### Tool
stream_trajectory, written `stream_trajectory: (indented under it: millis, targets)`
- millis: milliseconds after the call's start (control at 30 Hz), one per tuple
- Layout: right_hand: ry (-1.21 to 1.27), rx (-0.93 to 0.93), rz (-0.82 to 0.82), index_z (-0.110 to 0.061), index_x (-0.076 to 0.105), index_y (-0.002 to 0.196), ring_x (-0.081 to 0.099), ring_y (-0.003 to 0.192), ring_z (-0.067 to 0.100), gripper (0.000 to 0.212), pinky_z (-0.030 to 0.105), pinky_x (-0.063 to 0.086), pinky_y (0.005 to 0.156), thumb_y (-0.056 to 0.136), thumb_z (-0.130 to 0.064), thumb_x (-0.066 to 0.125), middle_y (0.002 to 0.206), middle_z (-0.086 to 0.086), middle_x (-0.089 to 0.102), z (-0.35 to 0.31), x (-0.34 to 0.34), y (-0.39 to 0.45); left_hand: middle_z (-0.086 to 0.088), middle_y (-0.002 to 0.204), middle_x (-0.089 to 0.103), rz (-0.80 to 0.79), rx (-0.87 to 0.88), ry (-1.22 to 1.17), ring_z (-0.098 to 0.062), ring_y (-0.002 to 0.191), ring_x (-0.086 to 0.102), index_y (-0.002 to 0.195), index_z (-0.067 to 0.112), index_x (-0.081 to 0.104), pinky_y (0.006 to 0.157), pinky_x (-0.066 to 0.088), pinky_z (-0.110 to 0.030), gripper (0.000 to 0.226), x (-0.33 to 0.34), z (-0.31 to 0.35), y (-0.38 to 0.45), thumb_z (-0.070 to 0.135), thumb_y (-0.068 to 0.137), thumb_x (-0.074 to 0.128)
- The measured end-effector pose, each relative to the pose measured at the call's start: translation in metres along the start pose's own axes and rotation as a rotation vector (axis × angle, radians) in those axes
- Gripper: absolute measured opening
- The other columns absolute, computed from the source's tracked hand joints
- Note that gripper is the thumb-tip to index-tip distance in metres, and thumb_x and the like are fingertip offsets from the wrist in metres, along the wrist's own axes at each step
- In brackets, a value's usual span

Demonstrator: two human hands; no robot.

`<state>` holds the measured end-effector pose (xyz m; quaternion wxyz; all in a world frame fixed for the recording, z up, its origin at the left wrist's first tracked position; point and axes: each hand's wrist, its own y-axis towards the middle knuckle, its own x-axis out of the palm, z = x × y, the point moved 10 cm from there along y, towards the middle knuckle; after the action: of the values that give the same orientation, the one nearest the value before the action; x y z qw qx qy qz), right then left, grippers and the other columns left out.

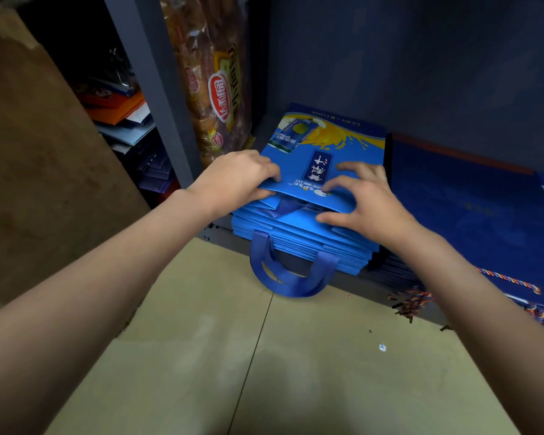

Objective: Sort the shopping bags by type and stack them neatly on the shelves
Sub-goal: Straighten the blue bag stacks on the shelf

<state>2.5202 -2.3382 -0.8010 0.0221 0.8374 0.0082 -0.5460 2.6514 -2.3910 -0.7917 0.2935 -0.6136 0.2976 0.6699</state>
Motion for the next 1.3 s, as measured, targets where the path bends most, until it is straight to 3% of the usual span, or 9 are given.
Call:
stream_trajectory:
  millis: [267,467,633,767,867,967,1033,1133,1300]
  targets:
    - [-0.003,0.035,-0.135,-0.028,0.053,0.126,0.012,0.136,0.019,0.068,0.046,0.021,0.112,0.065,-0.045,0.079,0.149,0.001,0.024,0.02,0.02,-0.011,-0.003,0.119,0.056,-0.118,0.031,-0.022,-0.021,0.114,0.049,0.124,0.018,0.054,0.095,0.04,-0.036,0.045,0.02,-0.001,0.003,0.04,0.085,0.061]
    - [0.003,-0.042,-0.141,-0.025,0.058,0.12,0.025,0.132,0.022,0.058,0.035,0.026,0.109,0.068,-0.036,0.08,0.143,-0.001,0.031,0.013,0.026,-0.01,0.0,0.134,0.043,-0.289,-0.026,-0.092,-0.021,0.123,0.038,0.134,0.023,0.042,0.103,0.035,-0.036,0.07,0.048,-0.007,-0.004,0.05,0.075,0.069]
    - [0.014,-0.089,-0.112,-0.021,0.062,0.114,0.032,0.129,0.021,0.05,0.023,0.025,0.099,0.069,-0.031,0.081,0.14,-0.001,0.036,0.008,0.021,-0.01,0.0,0.135,0.043,-0.201,0.01,-0.074,-0.02,0.123,0.038,0.136,0.023,0.043,0.105,0.034,-0.035,0.067,0.044,-0.002,-0.005,0.045,0.078,0.068]
    - [0.033,-0.105,-0.069,-0.02,0.066,0.108,0.037,0.126,0.023,0.047,0.022,0.026,0.099,0.066,-0.032,0.082,0.137,0.002,0.041,0.008,0.009,-0.007,-0.002,0.133,0.047,-0.105,0.024,-0.129,-0.021,0.121,0.042,0.133,0.02,0.049,0.104,0.034,-0.033,0.057,0.033,-0.006,-0.01,0.043,0.083,0.064]
    - [0.026,-0.104,-0.075,-0.018,0.067,0.107,0.038,0.126,0.024,0.046,0.024,0.027,0.101,0.066,-0.031,0.082,0.137,0.003,0.042,0.007,0.01,-0.008,-0.007,0.122,0.056,-0.015,0.085,0.026,-0.028,0.108,0.052,0.127,0.013,0.054,0.092,0.045,-0.041,0.051,0.029,0.005,-0.017,0.037,0.083,0.066]
    - [0.015,-0.118,-0.087,-0.017,0.066,0.108,0.038,0.125,0.024,0.044,0.015,0.022,0.095,0.068,-0.029,0.081,0.136,0.004,0.043,0.004,0.014,-0.01,-0.012,0.099,0.066,0.103,0.106,0.075,-0.033,0.083,0.062,0.107,0.006,0.065,0.071,0.055,-0.04,0.046,0.025,0.01,-0.019,0.025,0.068,0.08]
    - [0.008,-0.126,-0.086,-0.017,0.066,0.109,0.037,0.124,0.022,0.043,0.012,0.019,0.092,0.07,-0.029,0.081,0.135,0.003,0.044,0.004,0.014,-0.011,-0.012,0.101,0.065,0.095,0.085,0.086,-0.033,0.088,0.061,0.106,0.006,0.064,0.074,0.05,-0.04,0.047,0.025,0.011,-0.016,0.023,0.066,0.081]
    - [-0.039,-0.18,-0.073,-0.015,0.065,0.109,0.037,0.122,0.022,0.041,0.018,0.023,0.099,0.072,-0.026,0.079,0.132,0.003,0.047,-0.001,0.019,-0.013,-0.012,0.107,0.063,0.072,0.13,0.082,-0.033,0.097,0.058,0.108,0.005,0.062,0.08,0.049,-0.04,0.048,0.028,0.017,-0.015,0.021,0.067,0.081]
    - [-0.054,-0.184,-0.057,-0.014,0.06,0.116,0.04,0.118,0.025,0.045,0.042,0.037,0.102,0.074,-0.023,0.075,0.125,0.003,0.052,0.0,0.035,-0.022,-0.01,0.097,0.066,0.106,0.278,0.104,-0.029,0.083,0.065,0.102,0.005,0.067,0.067,0.058,-0.033,0.037,0.036,0.024,-0.024,0.03,0.075,0.073]
